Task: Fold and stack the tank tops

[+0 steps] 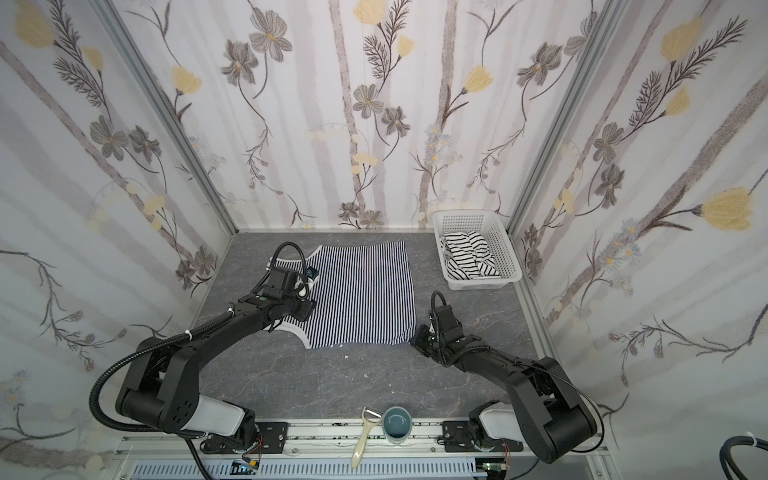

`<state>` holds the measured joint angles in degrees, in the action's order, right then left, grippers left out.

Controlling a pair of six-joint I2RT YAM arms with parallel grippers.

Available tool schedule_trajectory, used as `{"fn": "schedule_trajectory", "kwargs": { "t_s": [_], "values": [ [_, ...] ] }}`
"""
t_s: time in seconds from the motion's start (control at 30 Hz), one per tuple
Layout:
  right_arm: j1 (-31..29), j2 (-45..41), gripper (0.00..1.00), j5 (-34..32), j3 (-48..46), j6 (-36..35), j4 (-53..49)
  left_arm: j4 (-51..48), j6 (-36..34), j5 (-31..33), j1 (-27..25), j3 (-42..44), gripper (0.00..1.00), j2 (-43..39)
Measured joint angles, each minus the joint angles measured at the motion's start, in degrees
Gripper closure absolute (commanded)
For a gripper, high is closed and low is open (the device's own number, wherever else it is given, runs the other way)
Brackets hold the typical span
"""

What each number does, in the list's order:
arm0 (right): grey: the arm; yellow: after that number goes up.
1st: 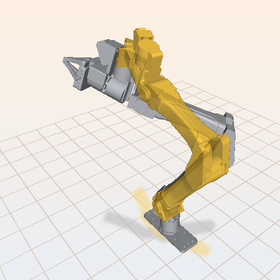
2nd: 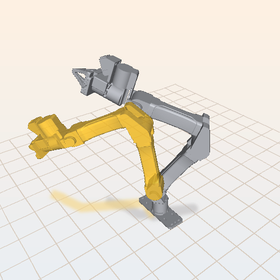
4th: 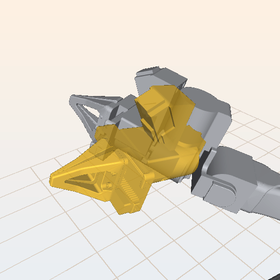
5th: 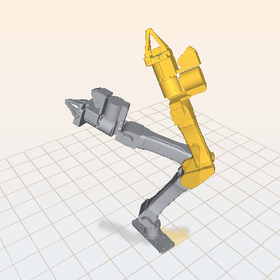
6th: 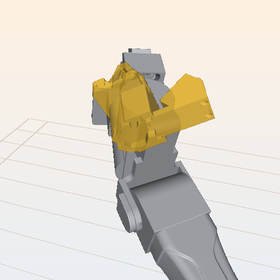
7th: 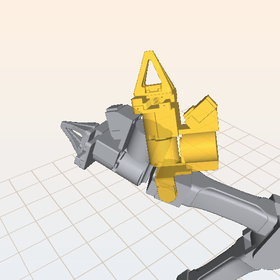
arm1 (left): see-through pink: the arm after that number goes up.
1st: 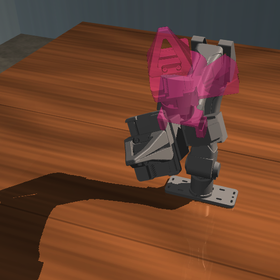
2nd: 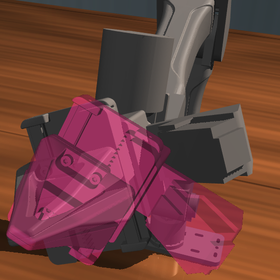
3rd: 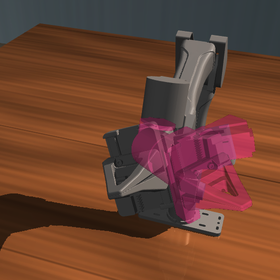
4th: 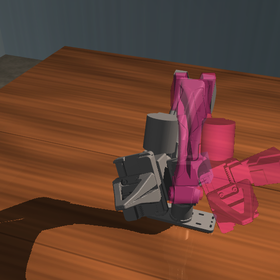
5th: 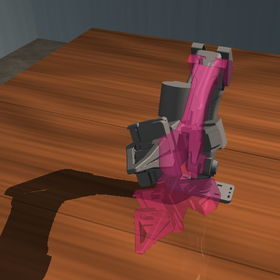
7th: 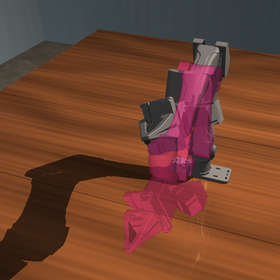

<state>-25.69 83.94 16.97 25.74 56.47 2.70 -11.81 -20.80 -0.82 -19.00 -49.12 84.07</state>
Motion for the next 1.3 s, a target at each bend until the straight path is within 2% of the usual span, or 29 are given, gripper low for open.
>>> {"fn": "schedule_trajectory", "kwargs": {
  "t_s": [0.07,0.3,0.5,0.63,0.8,1.03,1.17,1.3],
  "values": [
    [0.00,-0.31,1.00,-0.02,0.90,-0.07,-0.46,-0.02,-0.13,-0.31,-0.02,0.42,0.34,-0.02],
    [0.28,-1.55,1.00,-0.59,5.25,-2.86,-4.63,-0.72,-2.29,-1.01,-0.76,1.75,0.34,-1.05],
    [1.66,-2.36,1.00,-2.19,9.29,-5.64,-9.09,-4.48,-6.21,-4.72,-2.27,2.78,0.35,-4.15],
    [2.60,-2.34,1.00,-2.34,11.78,-7.43,-11.39,-7.98,-9.07,-7.28,-3.80,4.07,0.29,-6.38],
    [3.21,-1.18,1.00,-2.34,14.03,-9.07,-12.94,-11.32,-11.74,-7.80,-5.44,6.67,0.28,-8.00],
    [3.30,-0.28,1.00,-2.27,14.29,-10.08,-13.20,-12.57,-12.87,-7.87,-8.00,9.07,0.36,-8.13],
    [3.30,-0.28,1.00,-2.27,14.19,-10.08,-13.16,-12.37,-13.29,-7.76,-8.57,9.38,0.49,-6.01],
    [3.30,-0.28,1.00,-2.27,13.90,-10.08,-13.14,-12.13,-13.49,-7.28,-8.70,9.44,0.49,-4.24]
  ]
}}
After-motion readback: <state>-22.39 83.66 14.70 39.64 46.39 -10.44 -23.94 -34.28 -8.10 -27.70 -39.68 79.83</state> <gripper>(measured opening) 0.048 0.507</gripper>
